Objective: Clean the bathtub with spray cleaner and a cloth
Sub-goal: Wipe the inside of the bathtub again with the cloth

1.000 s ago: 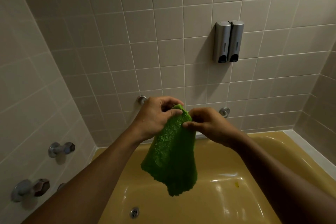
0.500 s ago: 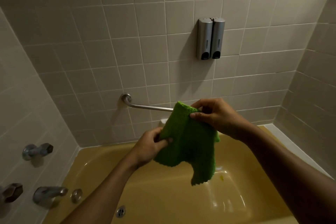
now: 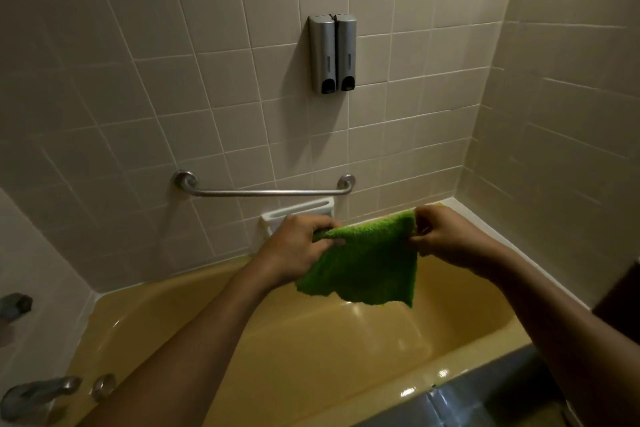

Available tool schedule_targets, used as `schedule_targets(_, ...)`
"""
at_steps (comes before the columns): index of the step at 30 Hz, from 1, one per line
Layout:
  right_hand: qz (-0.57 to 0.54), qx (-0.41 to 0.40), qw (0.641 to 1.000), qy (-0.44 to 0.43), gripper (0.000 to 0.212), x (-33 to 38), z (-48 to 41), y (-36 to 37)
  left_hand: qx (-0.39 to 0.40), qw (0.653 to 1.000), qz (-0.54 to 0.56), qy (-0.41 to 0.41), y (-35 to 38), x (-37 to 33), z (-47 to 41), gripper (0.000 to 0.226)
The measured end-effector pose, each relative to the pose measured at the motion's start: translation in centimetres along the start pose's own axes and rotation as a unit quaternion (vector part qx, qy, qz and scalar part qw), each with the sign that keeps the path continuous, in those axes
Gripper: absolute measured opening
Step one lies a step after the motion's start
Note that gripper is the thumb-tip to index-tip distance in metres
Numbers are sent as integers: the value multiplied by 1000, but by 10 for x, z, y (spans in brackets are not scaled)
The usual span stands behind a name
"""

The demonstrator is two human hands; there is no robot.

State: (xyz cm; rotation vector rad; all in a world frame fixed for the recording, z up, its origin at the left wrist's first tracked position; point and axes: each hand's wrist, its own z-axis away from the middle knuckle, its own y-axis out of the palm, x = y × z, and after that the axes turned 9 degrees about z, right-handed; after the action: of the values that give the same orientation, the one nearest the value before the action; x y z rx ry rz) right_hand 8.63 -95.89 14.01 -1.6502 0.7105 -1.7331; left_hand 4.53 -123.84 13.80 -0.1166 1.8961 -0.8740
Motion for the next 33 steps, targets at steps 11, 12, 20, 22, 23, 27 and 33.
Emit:
schedule_targets(11, 113, -1, 990, -85, 6, -16, 62, 2, 167, 980, -104, -2, 46, -25, -2, 22)
schedule_targets(12, 111, 5, 991, -78, 8, -22, 64, 0, 171, 981, -88, -17, 50, -21, -1, 23)
schedule_targets(20, -1, 18, 1000, -12, 8, -87, 75, -28, 34, 960, 259, -101, 121, -15, -19, 6)
schedule_targets(22, -14, 25, 1000, 5, 9, -111, 74, -40, 15, 952, 293, -92, 148, -22, -34, 8)
schedule_targets(23, -23, 37, 999, 12, 9, -125, 73, -46, 11, 951, 298, -84, 161, -26, -44, 10)
schedule_targets(27, -77, 109, 990, 38, 11, -186, 70, -77, 39, 957, 281, -54, 209, -50, -88, 17)
schedule_targets(33, -159, 130, 978, 29, 53, -256, 56, -110, 125, 954, 271, -40, 275, -85, -151, 13)
